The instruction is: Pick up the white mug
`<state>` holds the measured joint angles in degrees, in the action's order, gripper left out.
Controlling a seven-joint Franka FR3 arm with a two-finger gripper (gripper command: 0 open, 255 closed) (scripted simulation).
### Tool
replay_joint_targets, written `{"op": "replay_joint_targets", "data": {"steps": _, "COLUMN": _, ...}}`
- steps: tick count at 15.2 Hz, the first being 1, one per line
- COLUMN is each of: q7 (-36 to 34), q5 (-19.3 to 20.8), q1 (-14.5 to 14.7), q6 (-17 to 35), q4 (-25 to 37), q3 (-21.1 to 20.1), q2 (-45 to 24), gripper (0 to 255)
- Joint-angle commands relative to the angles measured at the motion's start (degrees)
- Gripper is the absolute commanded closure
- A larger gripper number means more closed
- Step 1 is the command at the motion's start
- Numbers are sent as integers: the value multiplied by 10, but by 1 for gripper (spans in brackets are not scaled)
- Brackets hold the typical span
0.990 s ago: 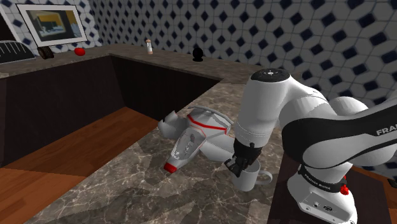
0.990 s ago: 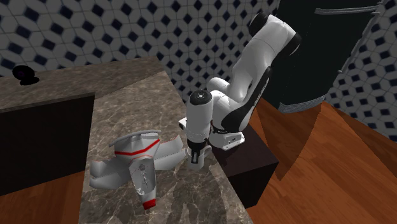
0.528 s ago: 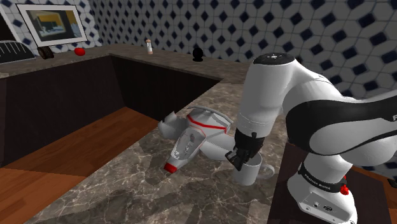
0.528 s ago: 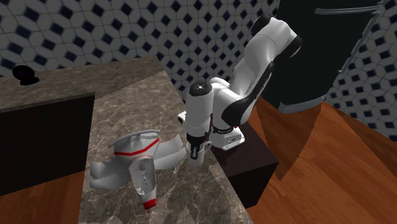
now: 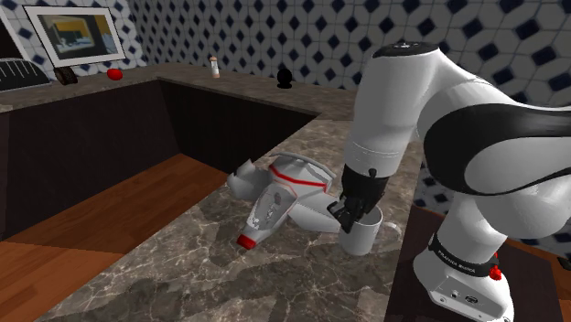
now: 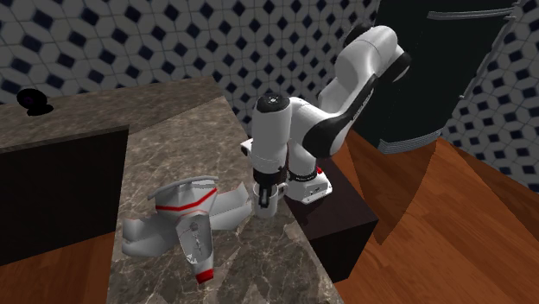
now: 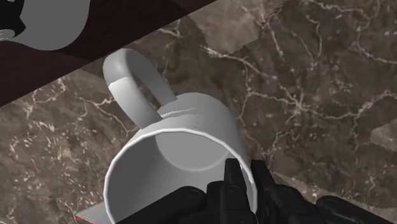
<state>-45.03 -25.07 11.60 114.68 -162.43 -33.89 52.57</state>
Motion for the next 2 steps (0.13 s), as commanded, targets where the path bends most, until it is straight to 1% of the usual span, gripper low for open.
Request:
{"op": "replay_joint_targets", "data": {"steps": 1, "q7": -1, "q5": 4, "q1": -2, "q6": -10, "q4": 9, "q3": 4, "q2": 2, "gripper": 255}}
{"op": "replay_joint_targets", "data": {"steps": 2, "q7": -1, "q5": 4, "q1": -2, "q6": -10, "q4": 9, "q3": 4, "q2": 2, "gripper": 255}}
